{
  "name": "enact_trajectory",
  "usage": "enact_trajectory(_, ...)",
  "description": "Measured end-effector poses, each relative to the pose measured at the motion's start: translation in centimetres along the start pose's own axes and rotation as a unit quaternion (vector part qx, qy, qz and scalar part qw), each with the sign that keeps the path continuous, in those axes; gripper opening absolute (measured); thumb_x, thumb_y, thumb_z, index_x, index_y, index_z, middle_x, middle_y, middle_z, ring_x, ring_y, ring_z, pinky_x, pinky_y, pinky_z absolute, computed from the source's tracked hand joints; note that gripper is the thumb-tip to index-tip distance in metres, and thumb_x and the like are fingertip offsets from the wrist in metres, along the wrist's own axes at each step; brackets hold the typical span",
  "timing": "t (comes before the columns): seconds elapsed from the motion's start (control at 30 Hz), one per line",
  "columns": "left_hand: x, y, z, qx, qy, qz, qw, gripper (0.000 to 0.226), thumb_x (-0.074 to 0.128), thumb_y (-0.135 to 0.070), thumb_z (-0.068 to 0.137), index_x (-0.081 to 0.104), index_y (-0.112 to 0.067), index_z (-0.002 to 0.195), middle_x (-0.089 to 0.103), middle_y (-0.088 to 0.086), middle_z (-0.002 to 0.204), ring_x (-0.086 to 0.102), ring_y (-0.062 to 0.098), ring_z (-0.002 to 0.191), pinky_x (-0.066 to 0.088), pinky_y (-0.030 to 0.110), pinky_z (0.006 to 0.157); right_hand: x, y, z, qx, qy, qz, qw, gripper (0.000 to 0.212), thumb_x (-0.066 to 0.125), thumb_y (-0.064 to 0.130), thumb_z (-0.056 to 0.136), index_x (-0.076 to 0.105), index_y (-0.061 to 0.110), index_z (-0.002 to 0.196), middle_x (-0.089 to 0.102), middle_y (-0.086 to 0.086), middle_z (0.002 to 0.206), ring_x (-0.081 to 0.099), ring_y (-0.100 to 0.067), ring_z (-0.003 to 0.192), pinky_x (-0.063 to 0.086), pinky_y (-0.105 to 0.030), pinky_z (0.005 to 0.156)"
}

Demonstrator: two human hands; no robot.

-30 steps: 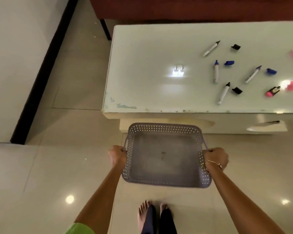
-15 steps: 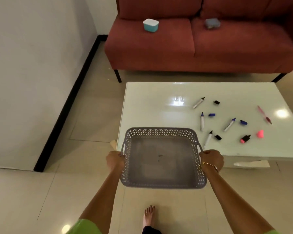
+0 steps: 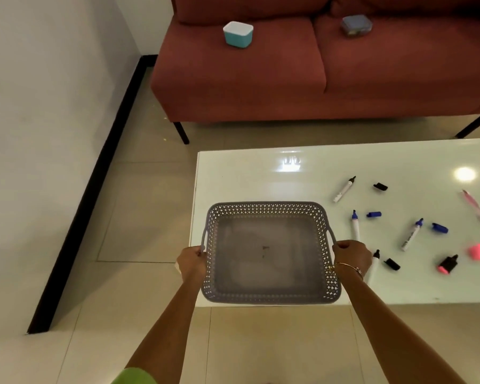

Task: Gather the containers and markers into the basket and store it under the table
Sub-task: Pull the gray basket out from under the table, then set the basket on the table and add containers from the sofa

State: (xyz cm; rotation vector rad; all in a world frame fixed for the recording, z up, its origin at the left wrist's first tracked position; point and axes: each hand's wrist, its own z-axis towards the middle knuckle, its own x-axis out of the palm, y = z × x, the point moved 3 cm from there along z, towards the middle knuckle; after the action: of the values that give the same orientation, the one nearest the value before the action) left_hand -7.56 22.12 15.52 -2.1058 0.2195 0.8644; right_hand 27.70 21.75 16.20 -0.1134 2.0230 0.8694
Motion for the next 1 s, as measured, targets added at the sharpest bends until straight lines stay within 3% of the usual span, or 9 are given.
enact_trajectory(0.13, 1.5, -0.3, 2.3, 0.003, 0.012, 0.005, 1.0, 0.018, 0.06, 0.0, 0.085, 0.071, -0.01, 0.074, 0.06, 0.008, 0.064, 0.057, 0.023, 0.066, 0.045, 0.03, 0.065, 1.4, 0.5, 1.2, -0.012, -0.014, -0.006, 1.0, 0.014, 0.062, 0.006, 0.081, 0.074, 0.004, 0.088, 0.074, -0.019, 0.087, 0.066, -0.035, 0.081, 0.05, -0.031, 0.074)
enact_trajectory(0.3, 2.5, -0.2, 3.8, 0.019, 0.008, 0.02, 1.0, 0.016, 0.058, 0.003, 0.085, 0.073, -0.003, 0.084, 0.067, 0.018, 0.078, 0.064, 0.03, 0.074, 0.052, 0.035, 0.075, 2.1, 0.9, 2.0, -0.028, -0.032, -0.016, 0.999, 0.015, 0.06, 0.007, 0.082, 0.074, 0.004, 0.087, 0.074, -0.02, 0.083, 0.066, -0.034, 0.077, 0.04, -0.025, 0.067)
enact_trajectory(0.43, 2.6, -0.4, 3.4, 0.038, 0.006, 0.051, 0.998, 0.017, 0.053, 0.003, 0.087, 0.07, 0.0, 0.088, 0.07, 0.023, 0.087, 0.063, 0.029, 0.079, 0.047, 0.034, 0.071, 2.1, 0.7, 2.0, -0.049, -0.034, -0.022, 0.998, 0.018, 0.06, 0.011, 0.083, 0.071, 0.004, 0.095, 0.074, -0.019, 0.093, 0.066, -0.035, 0.084, 0.048, -0.031, 0.075)
enact_trajectory(0.5, 2.8, -1.0, 2.6, 0.061, 0.023, 0.123, 0.99, 0.033, 0.05, -0.01, 0.093, 0.053, 0.003, 0.124, 0.059, 0.027, 0.124, 0.059, 0.037, 0.11, 0.046, 0.043, 0.094, 2.3, 0.8, 1.6, -0.098, -0.02, -0.045, 0.994, 0.037, 0.06, 0.024, 0.086, 0.06, 0.004, 0.116, 0.064, -0.022, 0.119, 0.059, -0.037, 0.108, 0.046, -0.042, 0.093)
enact_trajectory(0.53, 3.1, -1.0, 2.1, 0.082, 0.042, 0.182, 0.979, 0.05, 0.047, -0.02, 0.096, 0.033, 0.0, 0.139, 0.043, 0.024, 0.142, 0.043, 0.038, 0.13, 0.033, 0.047, 0.109, 2.4, 0.9, 1.2, -0.144, -0.01, -0.074, 0.987, 0.051, 0.057, 0.033, 0.086, 0.049, 0.004, 0.127, 0.052, -0.023, 0.134, 0.049, -0.038, 0.123, 0.039, -0.046, 0.102)
enact_trajectory(0.6, 3.0, -1.7, 0.9, 0.166, 0.047, 0.299, 0.938, 0.069, 0.039, -0.039, 0.096, 0.005, -0.008, 0.148, 0.011, 0.016, 0.157, 0.007, 0.033, 0.146, 0.003, 0.049, 0.118, 2.6, 1.6, -0.1, -0.253, 0.005, -0.161, 0.954, 0.071, 0.046, 0.05, 0.086, 0.03, 0.006, 0.14, 0.028, -0.022, 0.15, 0.025, -0.038, 0.139, 0.02, -0.05, 0.114)
enact_trajectory(0.73, 1.3, -3.0, -1.7, 0.312, 0.025, 0.414, 0.855, 0.08, 0.031, -0.056, 0.091, -0.012, -0.017, 0.147, -0.009, 0.007, 0.159, -0.014, 0.029, 0.145, -0.014, 0.052, 0.111, 2.6, 3.9, -3.9, -0.402, 0.041, -0.305, 0.863, 0.085, 0.011, 0.07, 0.082, 0.015, 0.012, 0.145, 0.021, -0.02, 0.153, 0.015, -0.036, 0.143, 0.013, -0.051, 0.115)
enact_trajectory(0.83, -1.3, -3.8, -2.8, 0.327, 0.027, 0.413, 0.85, 0.082, 0.029, -0.059, 0.089, -0.019, -0.022, 0.144, -0.008, 0.007, 0.159, -0.017, 0.027, 0.143, -0.011, 0.055, 0.114, 2.2, 6.4, -6.9, -0.434, 0.074, -0.324, 0.837, 0.088, 0.003, 0.071, 0.08, 0.011, 0.014, 0.146, 0.016, -0.019, 0.154, 0.011, -0.036, 0.143, 0.015, -0.054, 0.117)
enact_trajectory(1.0, -6.7, -4.2, -3.0, 0.314, 0.007, 0.398, 0.862, 0.079, 0.023, -0.063, 0.089, -0.021, -0.023, 0.142, -0.008, 0.007, 0.159, -0.011, 0.029, 0.146, -0.013, 0.055, 0.113, 3.5, 12.1, -12.0, -0.488, 0.103, -0.32, 0.805, 0.084, 0.014, 0.068, 0.083, 0.008, 0.012, 0.146, 0.011, -0.02, 0.155, 0.007, -0.038, 0.143, 0.011, -0.055, 0.117)
